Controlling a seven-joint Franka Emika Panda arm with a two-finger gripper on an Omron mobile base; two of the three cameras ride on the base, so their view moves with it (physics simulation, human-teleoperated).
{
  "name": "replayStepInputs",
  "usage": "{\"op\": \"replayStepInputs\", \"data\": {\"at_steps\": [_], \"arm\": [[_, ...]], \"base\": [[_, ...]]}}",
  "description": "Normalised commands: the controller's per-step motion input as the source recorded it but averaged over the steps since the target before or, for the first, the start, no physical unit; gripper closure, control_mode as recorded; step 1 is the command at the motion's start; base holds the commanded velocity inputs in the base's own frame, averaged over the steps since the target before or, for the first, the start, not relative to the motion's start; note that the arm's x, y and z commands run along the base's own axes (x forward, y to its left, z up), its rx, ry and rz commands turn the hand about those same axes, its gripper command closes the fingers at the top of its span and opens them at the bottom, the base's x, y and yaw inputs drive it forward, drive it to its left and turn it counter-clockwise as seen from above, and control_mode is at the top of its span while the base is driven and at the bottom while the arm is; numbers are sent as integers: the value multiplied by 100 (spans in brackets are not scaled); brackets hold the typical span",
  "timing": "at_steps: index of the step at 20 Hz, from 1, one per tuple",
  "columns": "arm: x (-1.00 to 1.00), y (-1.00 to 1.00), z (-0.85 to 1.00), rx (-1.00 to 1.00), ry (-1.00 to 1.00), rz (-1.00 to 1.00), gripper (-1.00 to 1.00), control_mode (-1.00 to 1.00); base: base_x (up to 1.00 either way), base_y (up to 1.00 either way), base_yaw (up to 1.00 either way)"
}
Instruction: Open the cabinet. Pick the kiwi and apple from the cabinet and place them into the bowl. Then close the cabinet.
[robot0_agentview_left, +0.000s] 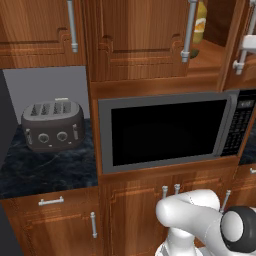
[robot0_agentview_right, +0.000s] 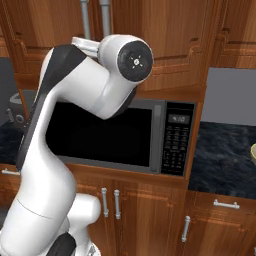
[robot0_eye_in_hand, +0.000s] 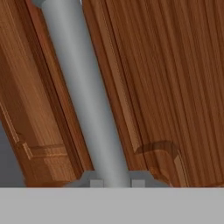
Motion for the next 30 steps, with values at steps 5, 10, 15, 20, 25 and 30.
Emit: {"op": "replayStepInputs", "data": {"at_steps": [5,10,15,20,25,30], "arm": [[-56,-24,16,0,0,6,100,-100],[-72,-18,5,0,-4,1,100,-100],[-98,-23,1,0,-11,0,100,-100],[-74,-21,0,0,-5,0,100,-100],[-12,-1,0,0,0,3,100,-100],[0,-1,0,0,0,3,100,-100]], "base": [[0,0,0],[0,0,0],[0,0,0],[0,0,0],[0,0,0],[0,0,0]]}}
